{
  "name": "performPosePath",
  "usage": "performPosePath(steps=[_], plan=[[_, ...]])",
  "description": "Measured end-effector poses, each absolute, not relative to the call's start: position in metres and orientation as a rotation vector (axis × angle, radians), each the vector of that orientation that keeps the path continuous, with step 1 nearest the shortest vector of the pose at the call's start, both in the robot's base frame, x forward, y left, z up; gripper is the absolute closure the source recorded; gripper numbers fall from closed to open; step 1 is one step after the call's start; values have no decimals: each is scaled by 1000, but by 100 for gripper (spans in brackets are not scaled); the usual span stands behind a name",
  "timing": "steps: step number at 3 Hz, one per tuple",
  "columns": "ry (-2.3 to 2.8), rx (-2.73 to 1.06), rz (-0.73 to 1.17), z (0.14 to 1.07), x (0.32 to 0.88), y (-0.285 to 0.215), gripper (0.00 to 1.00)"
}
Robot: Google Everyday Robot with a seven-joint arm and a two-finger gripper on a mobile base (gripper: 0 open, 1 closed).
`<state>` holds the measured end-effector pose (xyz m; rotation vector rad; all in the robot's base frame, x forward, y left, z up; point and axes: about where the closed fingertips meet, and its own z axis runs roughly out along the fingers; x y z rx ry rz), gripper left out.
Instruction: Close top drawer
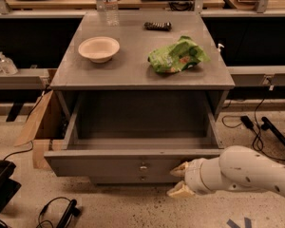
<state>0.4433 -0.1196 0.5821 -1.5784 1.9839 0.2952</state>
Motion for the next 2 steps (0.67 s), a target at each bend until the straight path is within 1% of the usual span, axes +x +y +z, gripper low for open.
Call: performPosePath(steps=[1, 2], plan=[[1983, -1580, 296, 582, 443, -119, 0], [1983, -1580, 296, 582, 443, -119, 0]])
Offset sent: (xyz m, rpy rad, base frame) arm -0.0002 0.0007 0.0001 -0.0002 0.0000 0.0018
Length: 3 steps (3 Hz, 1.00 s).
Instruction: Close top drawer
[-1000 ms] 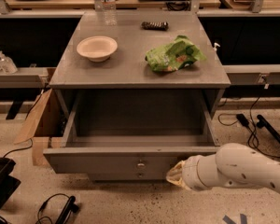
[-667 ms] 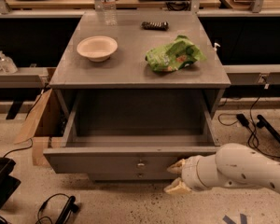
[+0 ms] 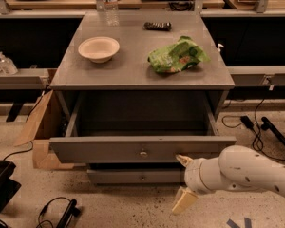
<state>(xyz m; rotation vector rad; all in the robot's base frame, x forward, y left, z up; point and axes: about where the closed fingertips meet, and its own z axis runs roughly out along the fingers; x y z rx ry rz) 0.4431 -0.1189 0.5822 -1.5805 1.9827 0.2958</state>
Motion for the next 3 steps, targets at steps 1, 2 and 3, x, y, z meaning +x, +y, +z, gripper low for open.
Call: performPosePath(steps=[1, 2, 3], plan=[[1981, -1583, 296, 582, 443, -118, 17], [1980, -1585, 297, 582, 443, -117, 41], [1973, -1584, 287, 584, 447, -118, 72]])
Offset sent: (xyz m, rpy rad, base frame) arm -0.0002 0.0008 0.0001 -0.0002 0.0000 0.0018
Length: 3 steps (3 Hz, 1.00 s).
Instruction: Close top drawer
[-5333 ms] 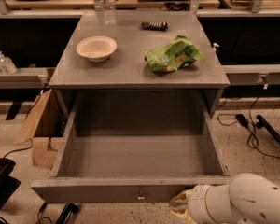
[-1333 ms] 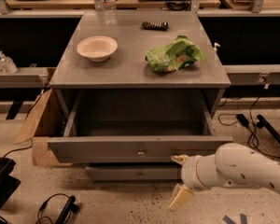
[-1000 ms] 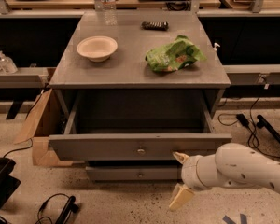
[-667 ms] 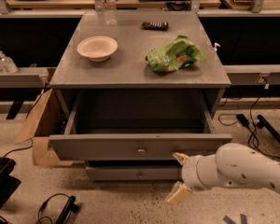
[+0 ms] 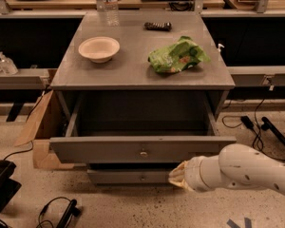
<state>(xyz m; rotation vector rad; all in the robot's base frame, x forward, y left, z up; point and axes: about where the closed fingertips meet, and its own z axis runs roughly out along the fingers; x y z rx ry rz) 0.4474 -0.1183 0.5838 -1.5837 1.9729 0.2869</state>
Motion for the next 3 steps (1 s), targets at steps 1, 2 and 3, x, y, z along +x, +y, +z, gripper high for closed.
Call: performPosePath(steps=[1, 2, 3], plan=[[1942, -1564, 230, 591, 475, -129, 95], [1910, -1546, 182, 594, 521, -152, 100], [1902, -1537, 172, 596, 530, -156, 100]])
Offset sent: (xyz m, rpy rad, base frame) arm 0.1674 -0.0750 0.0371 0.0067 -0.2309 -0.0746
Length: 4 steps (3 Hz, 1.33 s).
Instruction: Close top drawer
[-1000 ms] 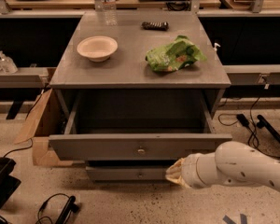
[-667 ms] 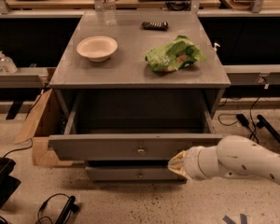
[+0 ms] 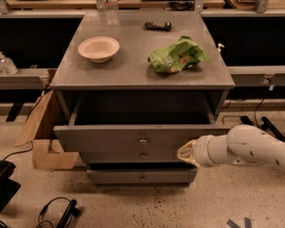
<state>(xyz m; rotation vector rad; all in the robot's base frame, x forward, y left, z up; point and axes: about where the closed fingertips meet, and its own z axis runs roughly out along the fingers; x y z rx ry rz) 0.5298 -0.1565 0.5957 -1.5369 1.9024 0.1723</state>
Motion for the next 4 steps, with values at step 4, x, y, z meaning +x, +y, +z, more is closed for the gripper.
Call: performPosePath(steps=[4], plan=[[1868, -1442, 155, 591, 636, -187, 100]])
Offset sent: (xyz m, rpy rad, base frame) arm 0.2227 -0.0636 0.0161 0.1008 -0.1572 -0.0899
